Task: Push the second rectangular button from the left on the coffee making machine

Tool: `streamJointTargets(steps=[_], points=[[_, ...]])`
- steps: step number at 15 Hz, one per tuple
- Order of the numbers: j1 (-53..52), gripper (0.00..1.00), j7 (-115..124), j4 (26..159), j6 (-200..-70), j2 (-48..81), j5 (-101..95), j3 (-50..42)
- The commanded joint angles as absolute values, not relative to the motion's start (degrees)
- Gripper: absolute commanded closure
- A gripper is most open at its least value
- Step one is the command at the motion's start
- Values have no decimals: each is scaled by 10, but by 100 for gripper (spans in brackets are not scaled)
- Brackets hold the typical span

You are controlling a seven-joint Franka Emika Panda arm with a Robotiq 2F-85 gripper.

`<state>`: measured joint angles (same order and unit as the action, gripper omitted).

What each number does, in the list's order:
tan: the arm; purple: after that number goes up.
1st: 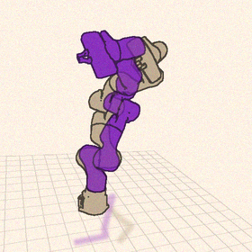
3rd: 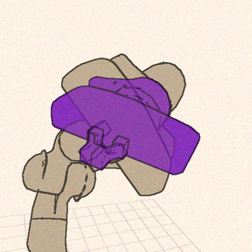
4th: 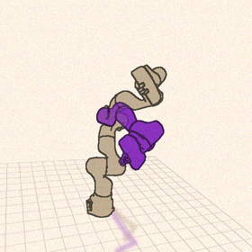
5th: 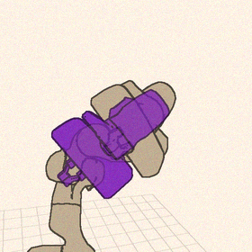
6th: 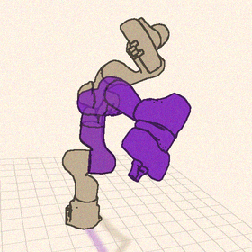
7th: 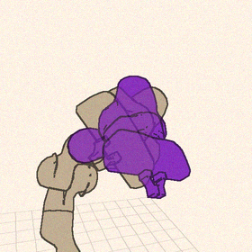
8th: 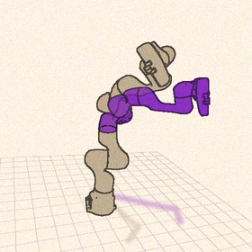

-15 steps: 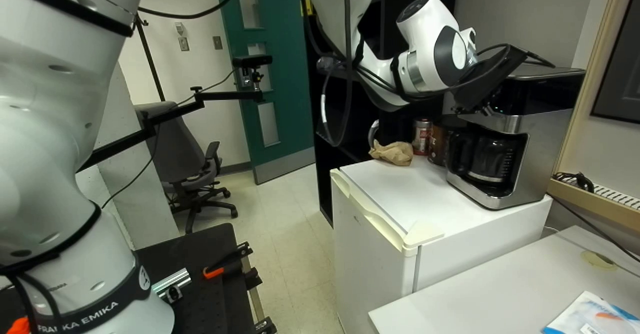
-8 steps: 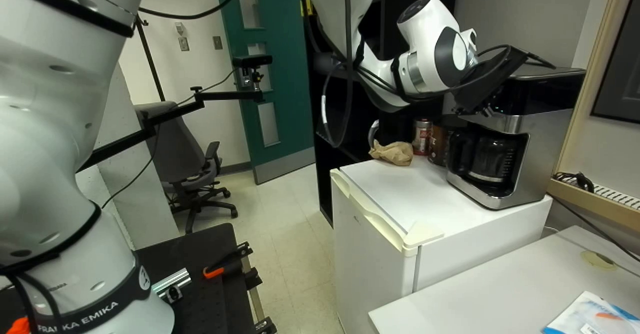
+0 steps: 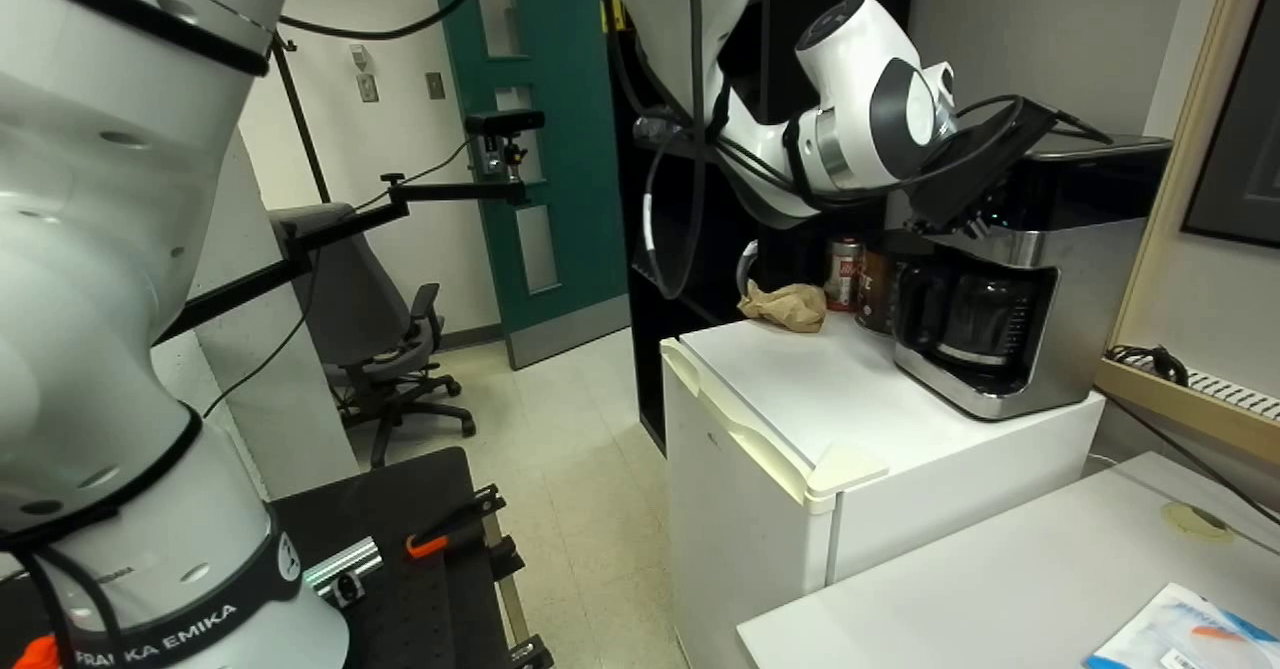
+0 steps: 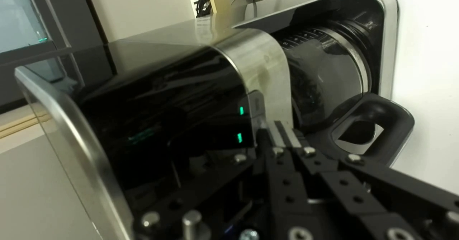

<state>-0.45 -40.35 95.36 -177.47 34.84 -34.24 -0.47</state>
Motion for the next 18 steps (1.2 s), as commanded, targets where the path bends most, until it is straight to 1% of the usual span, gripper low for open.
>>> streamJointTargets(steps=[1, 10, 13, 15, 18], points=[[-4, 100, -399, 938, -1784, 365, -343, -14], [3, 100, -399, 951, -1790, 355, -345, -20], [13, 100, -405, 993, -1779, 331, -341, -2], [35, 100, -420, 1048, -1744, 296, -331, 32], [102, 100, -460, 1140, -1695, 247, -293, 129]])
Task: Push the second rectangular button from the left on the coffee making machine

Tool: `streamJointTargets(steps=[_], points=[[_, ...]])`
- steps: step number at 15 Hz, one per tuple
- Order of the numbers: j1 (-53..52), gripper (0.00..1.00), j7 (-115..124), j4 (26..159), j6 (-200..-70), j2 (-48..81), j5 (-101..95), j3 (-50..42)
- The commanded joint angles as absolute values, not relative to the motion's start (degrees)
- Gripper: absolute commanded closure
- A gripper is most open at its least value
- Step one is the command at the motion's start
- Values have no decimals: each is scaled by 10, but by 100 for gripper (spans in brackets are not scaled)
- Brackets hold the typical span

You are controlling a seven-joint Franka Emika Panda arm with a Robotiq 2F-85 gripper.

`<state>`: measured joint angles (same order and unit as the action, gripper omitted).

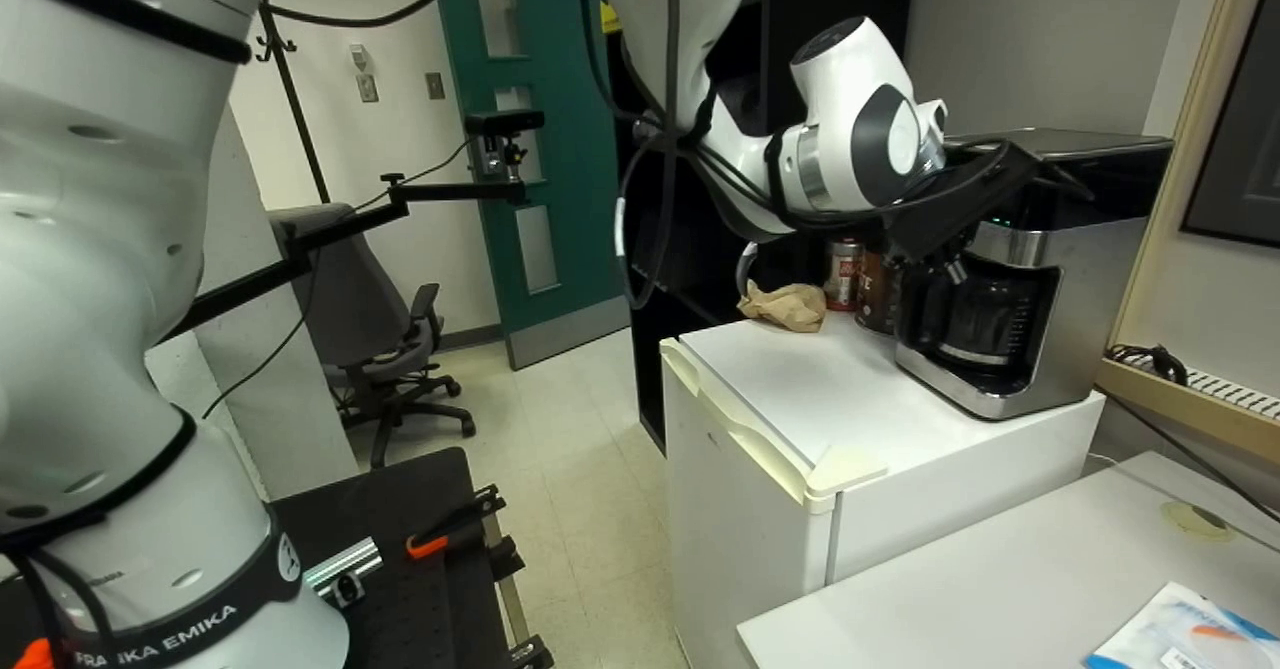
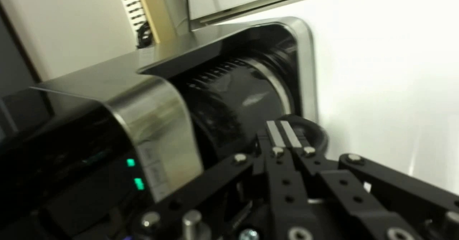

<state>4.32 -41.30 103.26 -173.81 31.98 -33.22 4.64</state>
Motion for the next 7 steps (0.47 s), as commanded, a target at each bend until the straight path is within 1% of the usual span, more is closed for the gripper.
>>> streamJointTargets(steps=[1, 7], points=[[128, 100, -478, 1168, -1680, 232, -273, 164], [279, 100, -603, 1278, -1631, 159, -112, 352]])
